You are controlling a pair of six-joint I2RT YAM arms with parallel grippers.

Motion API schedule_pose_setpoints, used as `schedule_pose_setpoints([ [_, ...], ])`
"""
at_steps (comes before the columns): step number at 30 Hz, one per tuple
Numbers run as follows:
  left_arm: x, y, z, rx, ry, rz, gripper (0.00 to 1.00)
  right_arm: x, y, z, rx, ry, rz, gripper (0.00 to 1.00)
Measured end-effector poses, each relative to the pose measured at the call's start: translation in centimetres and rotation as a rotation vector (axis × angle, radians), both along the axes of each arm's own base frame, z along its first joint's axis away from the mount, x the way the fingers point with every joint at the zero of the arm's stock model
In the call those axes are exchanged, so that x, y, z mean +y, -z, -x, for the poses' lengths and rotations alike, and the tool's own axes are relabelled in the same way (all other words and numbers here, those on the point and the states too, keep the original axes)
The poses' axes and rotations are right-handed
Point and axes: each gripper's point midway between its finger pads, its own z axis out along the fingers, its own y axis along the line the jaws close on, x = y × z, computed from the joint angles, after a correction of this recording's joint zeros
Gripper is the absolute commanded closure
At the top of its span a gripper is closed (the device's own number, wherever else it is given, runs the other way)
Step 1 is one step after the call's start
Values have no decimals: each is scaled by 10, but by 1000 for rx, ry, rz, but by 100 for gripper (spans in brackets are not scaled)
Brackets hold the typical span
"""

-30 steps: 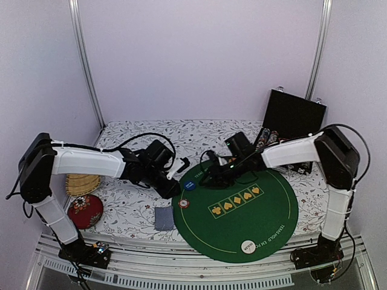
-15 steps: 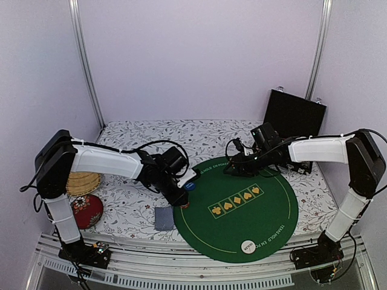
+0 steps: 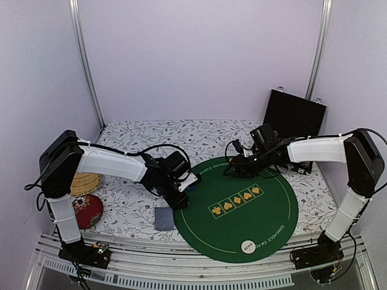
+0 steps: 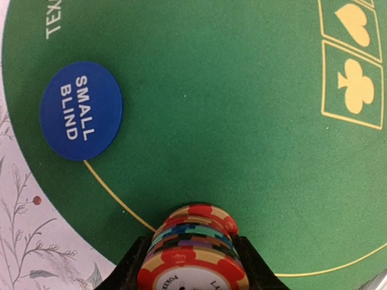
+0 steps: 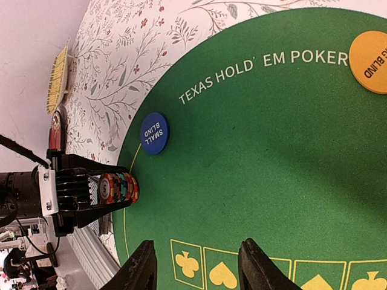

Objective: Distribute texas hold em gaming equipment
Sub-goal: Place the poker chips pile at the small blind area.

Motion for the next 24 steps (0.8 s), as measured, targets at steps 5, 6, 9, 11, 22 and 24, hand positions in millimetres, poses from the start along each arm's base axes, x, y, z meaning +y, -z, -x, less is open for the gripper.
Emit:
schedule_pose_setpoints([
  [5, -2, 1, 1, 3, 8, 8, 53, -1, 1, 0, 0, -2, 5, 50],
  [6, -3, 1, 1, 3, 11, 9, 52, -1, 1, 1, 0, -4, 6, 50],
  [9, -4, 0, 1, 3, 17, 13, 43, -1, 2, 1, -3, -8, 11, 50],
  [11, -5, 0, 1, 0, 18, 19, 40, -2, 2, 1, -2, -9, 15, 50],
  [22, -9, 1, 4, -8, 34, 17, 46, -4, 4, 3, 4, -11, 27, 49],
  [24, -9, 5, 5, -16, 40, -3, 53, -4, 4, 3, 5, -11, 27, 49],
])
